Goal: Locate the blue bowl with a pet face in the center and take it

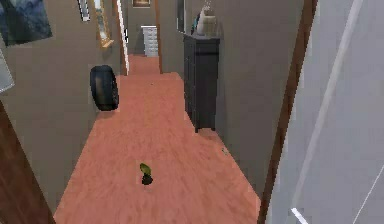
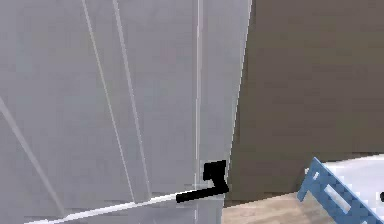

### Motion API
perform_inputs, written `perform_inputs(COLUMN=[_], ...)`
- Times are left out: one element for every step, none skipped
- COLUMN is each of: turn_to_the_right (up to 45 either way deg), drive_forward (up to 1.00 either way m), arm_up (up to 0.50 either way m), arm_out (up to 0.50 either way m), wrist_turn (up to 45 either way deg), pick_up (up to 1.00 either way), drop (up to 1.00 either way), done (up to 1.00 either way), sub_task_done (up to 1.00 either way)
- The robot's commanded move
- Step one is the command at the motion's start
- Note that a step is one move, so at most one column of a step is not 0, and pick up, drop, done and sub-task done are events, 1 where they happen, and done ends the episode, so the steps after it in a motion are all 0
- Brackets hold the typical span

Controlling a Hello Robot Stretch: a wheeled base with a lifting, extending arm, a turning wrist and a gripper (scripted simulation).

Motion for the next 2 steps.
perform_inputs(turn_to_the_right=[-3.0,0.0], drive_forward=[0.0,1.0], arm_up=[0.0,0.0], arm_out=[0.0,0.0], wrist_turn=[0.0,0.0], pick_up=[0.0,0.0], drop=[0.0,0.0], done=[0.0,0.0], sub_task_done=[0.0,0.0])
